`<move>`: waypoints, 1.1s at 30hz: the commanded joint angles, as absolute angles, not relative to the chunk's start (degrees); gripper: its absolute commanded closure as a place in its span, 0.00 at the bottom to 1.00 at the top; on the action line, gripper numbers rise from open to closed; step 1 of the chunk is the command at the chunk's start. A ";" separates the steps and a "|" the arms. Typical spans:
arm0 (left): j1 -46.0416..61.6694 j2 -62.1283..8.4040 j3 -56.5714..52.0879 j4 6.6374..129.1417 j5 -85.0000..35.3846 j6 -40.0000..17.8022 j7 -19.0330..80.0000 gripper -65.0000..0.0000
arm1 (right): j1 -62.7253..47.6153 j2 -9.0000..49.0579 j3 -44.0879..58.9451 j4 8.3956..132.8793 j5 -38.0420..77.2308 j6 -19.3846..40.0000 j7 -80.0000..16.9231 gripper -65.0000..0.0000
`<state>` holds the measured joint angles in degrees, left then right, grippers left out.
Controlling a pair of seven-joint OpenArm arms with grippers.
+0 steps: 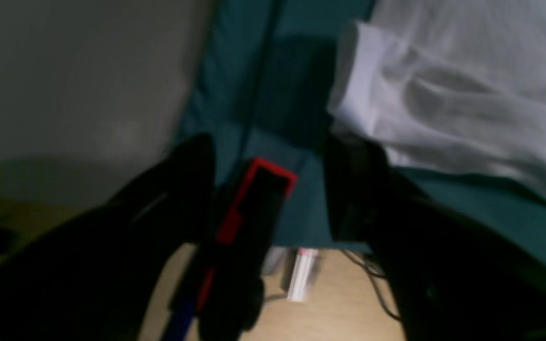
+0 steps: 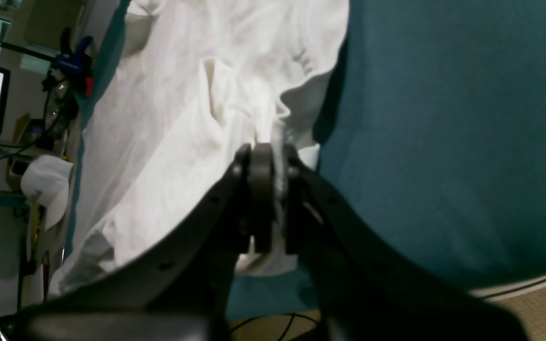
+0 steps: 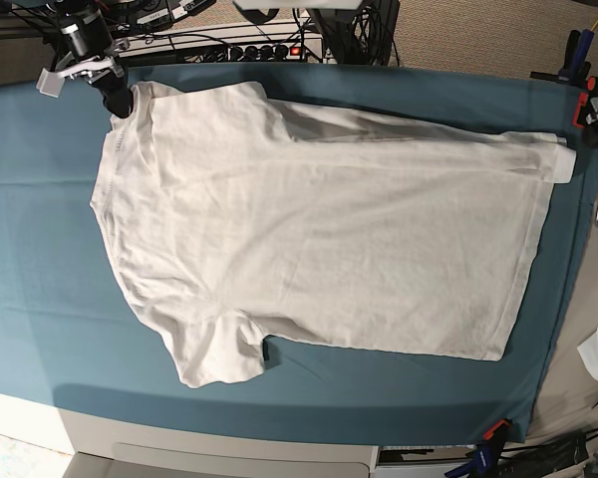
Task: Fold the T-shirt properly
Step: 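Release and regrasp the shoulder edge with the right gripper, then drag the shirt edge with both grippers toward the robot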
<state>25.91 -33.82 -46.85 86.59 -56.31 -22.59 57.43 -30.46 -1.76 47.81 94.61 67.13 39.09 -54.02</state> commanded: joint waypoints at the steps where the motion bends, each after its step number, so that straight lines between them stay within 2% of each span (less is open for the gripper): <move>1: 24.99 -35.40 -47.37 85.84 -58.76 -23.55 57.10 0.43 | -30.79 -1.10 48.05 95.59 68.53 40.00 -53.56 1.00; 7: 22.02 -35.57 -45.15 81.52 -61.73 -24.69 58.92 0.43 | -30.79 -1.08 48.05 95.59 68.53 40.00 -53.80 1.00; 16: 18.02 -35.55 -34.46 81.52 -57.65 -23.55 58.61 0.43 | -30.79 -1.10 48.05 95.59 68.51 40.00 -53.78 1.00; 23: 16.51 -35.55 -33.06 81.54 -57.69 -23.44 60.05 0.44 | -30.76 -1.10 48.05 95.61 68.51 40.00 -53.78 1.00; 25: 16.51 -35.55 -33.06 81.54 -57.69 -23.44 60.71 0.55 | -30.76 -1.10 48.05 95.61 68.51 40.00 -53.80 1.00; 28: 16.51 -35.55 -33.08 81.54 -57.89 -23.42 60.49 0.95 | -30.83 -1.13 48.05 95.61 69.91 40.00 -54.33 1.00; 29: 16.53 -35.55 -33.08 81.54 -58.15 -23.44 60.60 1.00 | -31.07 -1.10 48.05 95.61 70.06 40.00 -54.65 1.00; 33: 17.04 -35.55 -33.08 81.67 -58.50 -23.46 61.06 1.00 | -32.42 -1.08 48.10 95.61 70.02 40.00 -54.89 1.00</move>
